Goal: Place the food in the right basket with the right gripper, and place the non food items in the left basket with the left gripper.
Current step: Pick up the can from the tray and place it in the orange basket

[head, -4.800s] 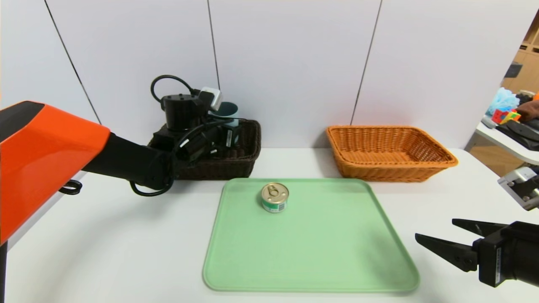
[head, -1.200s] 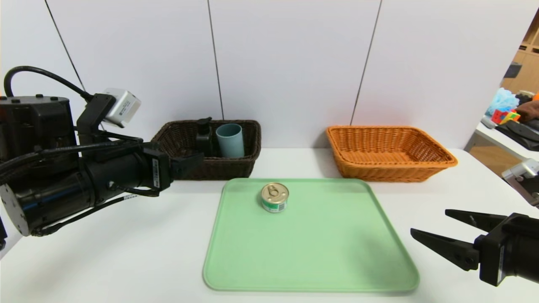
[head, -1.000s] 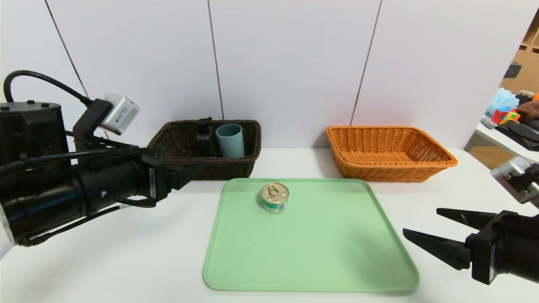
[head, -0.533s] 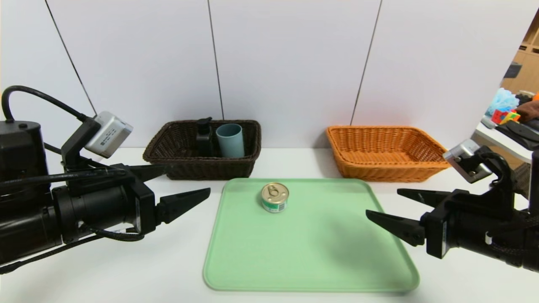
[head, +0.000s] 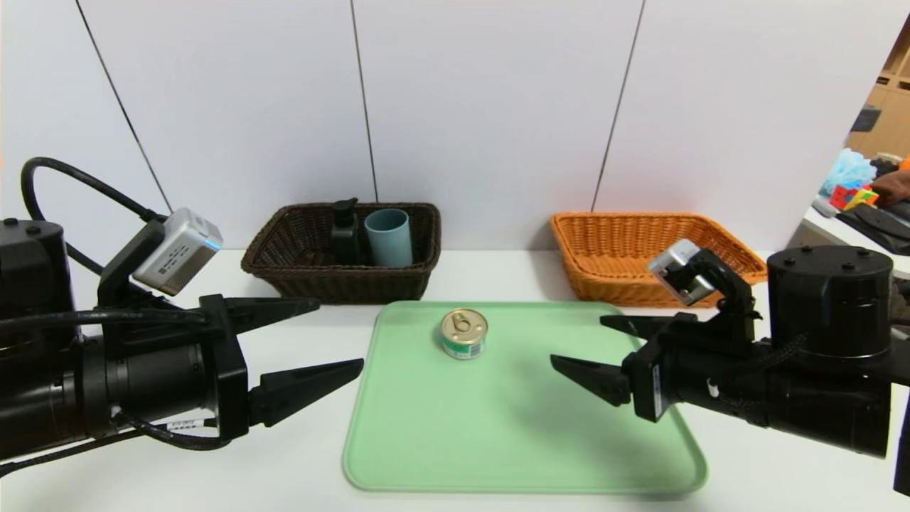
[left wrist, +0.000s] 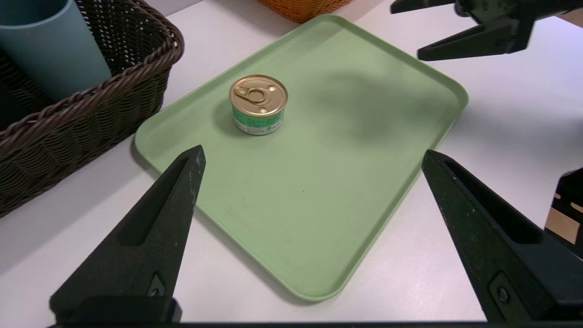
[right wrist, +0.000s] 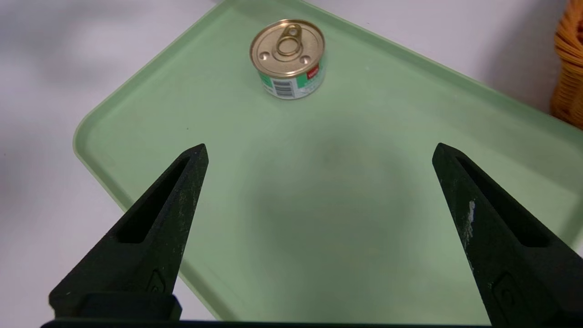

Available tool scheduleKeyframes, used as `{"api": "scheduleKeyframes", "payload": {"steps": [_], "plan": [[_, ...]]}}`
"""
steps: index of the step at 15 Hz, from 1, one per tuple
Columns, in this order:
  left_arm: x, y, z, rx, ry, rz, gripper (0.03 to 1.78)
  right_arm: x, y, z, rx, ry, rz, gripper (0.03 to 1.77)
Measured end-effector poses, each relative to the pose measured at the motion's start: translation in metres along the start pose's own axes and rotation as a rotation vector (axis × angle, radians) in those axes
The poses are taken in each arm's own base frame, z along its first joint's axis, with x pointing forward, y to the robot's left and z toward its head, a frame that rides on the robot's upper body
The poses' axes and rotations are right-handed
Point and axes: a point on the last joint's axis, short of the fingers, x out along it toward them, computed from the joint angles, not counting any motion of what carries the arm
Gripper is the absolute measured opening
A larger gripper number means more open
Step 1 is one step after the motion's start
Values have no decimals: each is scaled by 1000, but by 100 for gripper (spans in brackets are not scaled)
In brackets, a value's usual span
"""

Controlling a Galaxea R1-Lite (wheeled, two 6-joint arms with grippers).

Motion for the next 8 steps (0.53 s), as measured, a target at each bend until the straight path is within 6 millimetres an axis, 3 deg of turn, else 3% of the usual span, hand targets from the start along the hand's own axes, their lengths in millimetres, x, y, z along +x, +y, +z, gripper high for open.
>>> {"api": "scheduleKeyframes", "payload": {"steps": [8], "plan": [[1,-2,-2,4,4,-71,169,59,22,-17,-132,-94,93,170]]}}
